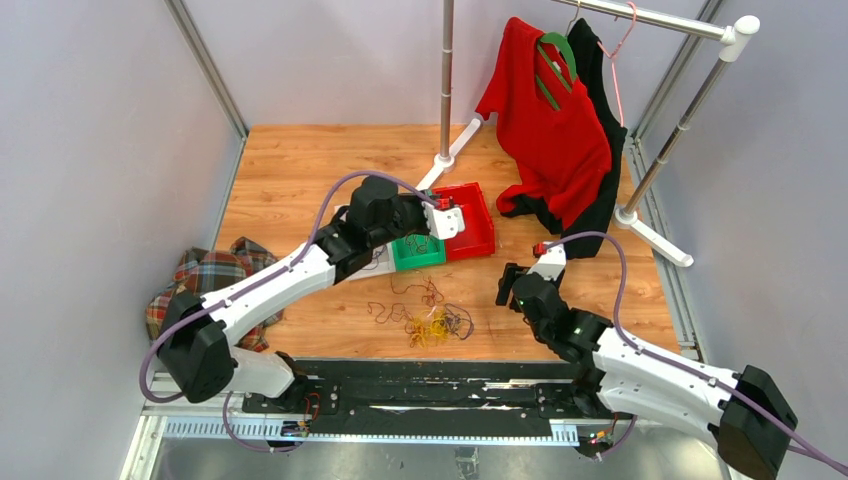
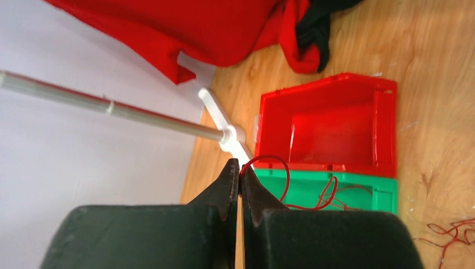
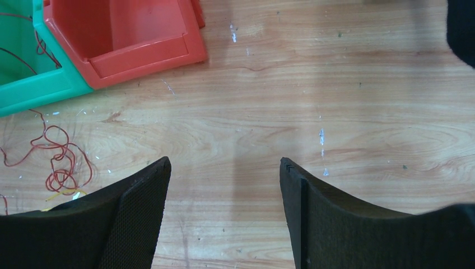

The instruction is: Untangle the cables

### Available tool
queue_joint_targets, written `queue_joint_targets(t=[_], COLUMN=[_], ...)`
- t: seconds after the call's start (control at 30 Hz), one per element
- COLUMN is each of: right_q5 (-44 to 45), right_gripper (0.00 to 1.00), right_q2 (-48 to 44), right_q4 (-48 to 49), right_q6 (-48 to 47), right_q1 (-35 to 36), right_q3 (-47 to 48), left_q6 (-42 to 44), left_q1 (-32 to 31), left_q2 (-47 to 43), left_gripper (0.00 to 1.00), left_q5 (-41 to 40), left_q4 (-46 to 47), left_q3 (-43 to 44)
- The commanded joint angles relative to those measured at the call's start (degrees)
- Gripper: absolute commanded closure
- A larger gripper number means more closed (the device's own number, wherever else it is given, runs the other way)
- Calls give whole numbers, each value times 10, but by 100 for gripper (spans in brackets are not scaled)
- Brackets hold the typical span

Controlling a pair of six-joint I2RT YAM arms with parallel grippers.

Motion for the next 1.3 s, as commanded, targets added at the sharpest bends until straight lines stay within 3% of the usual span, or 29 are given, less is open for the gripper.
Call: queue_joint_targets(t=[0.0,0.27,0.63,1.07,1.17,1.2,1.27], right_q5=[3,-10,-32,-43,-43,-43,-43], right_gripper=[29,29,29,30,30,30,30], right_q2=[6,2,37,15,10,7,0], right_q4=[27,43,74,53,43,39,34], right_q6=[-3,-3,-12,-28,-31,-31,-34], right_q1=[-16,-35,-58,-71,-71,-71,-72], right_q3=[-11,-22,-16,6,12,13,13], left_q6=[-32,-32,-12,13,11,10,8], left_q1=[-2,42,62,70,70,69,69], left_q2=[20,129,285,324,337,341,338], left_gripper=[100,100,100,100,100,98,76], left_q5=[-92,-144,-147,-157,-155,-151,-145], left_q4=[-26,-23,-128,-101,-131,-149,-171], left_q3=[-3,35,159,126,145,158,172])
